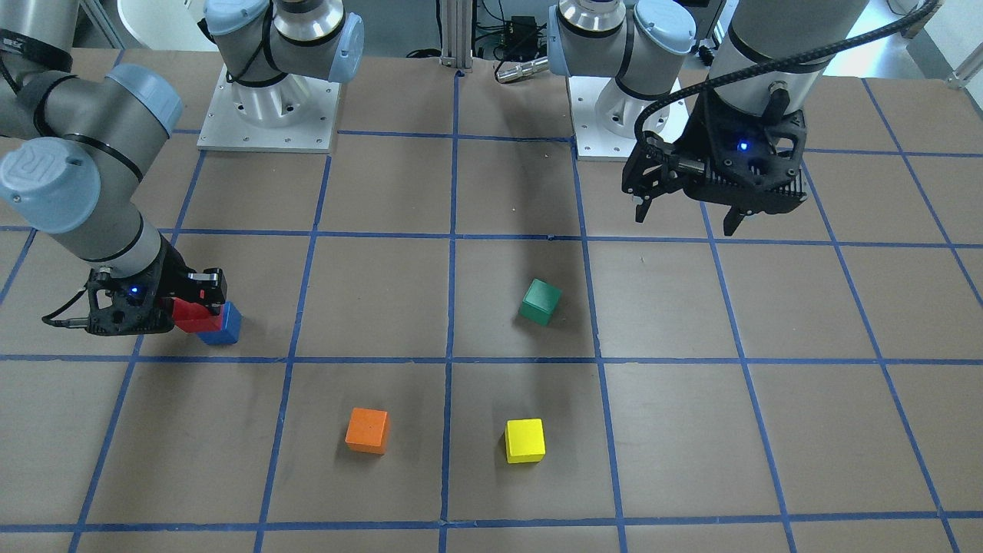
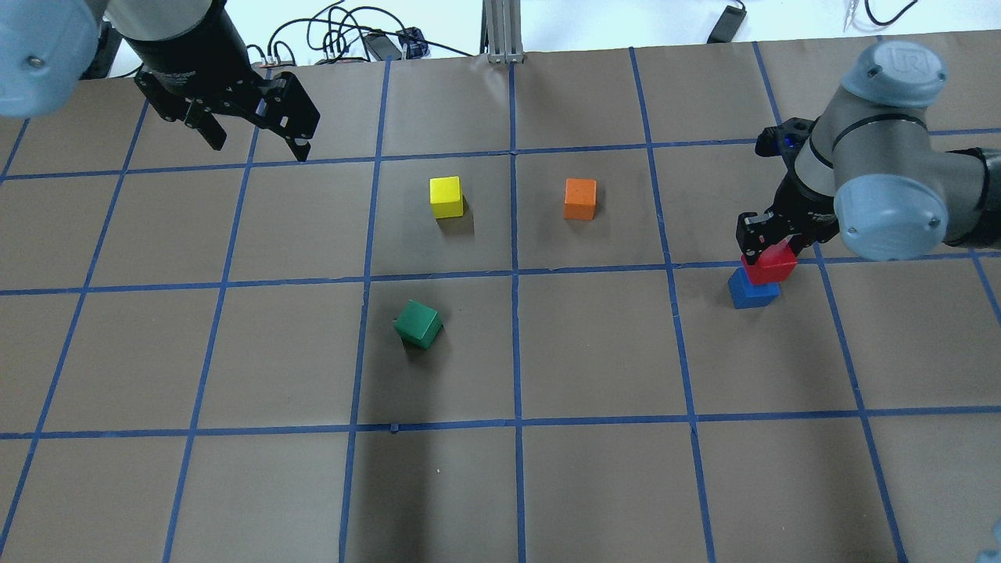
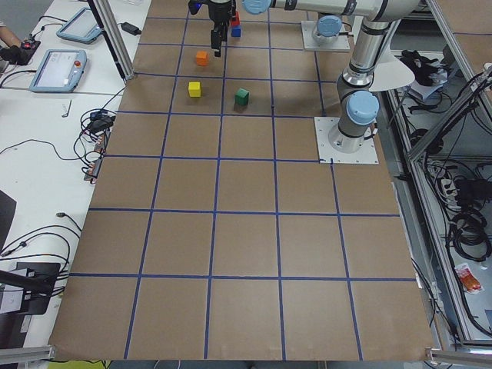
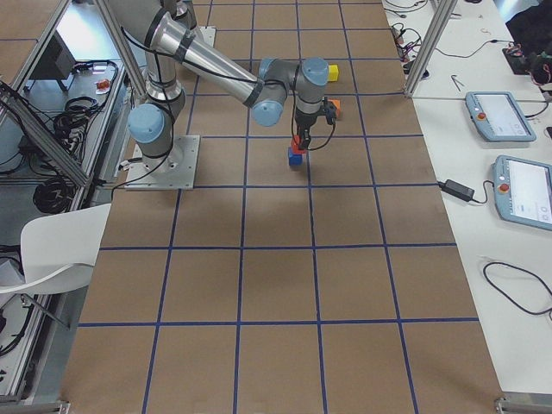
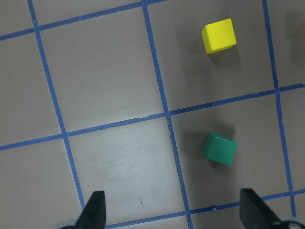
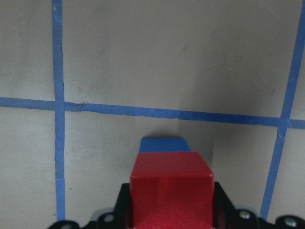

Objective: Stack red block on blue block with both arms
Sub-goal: 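Lower the red cube onto the blue cube and open the right gripper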

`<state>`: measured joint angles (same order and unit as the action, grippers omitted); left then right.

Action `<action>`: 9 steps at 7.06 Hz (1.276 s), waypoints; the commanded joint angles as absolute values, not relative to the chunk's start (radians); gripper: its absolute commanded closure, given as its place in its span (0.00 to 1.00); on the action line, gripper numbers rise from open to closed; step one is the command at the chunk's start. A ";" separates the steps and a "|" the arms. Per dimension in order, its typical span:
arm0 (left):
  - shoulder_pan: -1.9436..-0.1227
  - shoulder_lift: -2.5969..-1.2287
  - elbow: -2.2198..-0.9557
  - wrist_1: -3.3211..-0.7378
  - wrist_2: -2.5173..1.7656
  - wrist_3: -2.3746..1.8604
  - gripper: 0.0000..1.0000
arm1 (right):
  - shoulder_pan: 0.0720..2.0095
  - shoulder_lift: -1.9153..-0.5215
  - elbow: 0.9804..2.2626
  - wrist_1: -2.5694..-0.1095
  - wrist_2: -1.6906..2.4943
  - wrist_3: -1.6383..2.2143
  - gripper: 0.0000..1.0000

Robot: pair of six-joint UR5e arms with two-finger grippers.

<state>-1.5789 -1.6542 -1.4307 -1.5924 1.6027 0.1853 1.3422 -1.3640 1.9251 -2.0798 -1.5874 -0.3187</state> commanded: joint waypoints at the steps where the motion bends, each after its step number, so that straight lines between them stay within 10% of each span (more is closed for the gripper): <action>1: -1.580 -1.657 -1.431 -1.592 1.603 0.184 0.00 | 1.342 -1.362 1.930 -2.086 -1.589 -0.327 1.00; 5: -1.580 -1.641 -1.436 -1.592 1.603 0.187 0.00 | 1.342 -1.362 1.948 -2.089 -1.589 -0.328 0.94; 9: -1.575 -1.618 -1.473 -1.572 1.598 0.193 0.00 | 1.342 -1.362 1.948 -2.089 -1.594 -0.330 0.55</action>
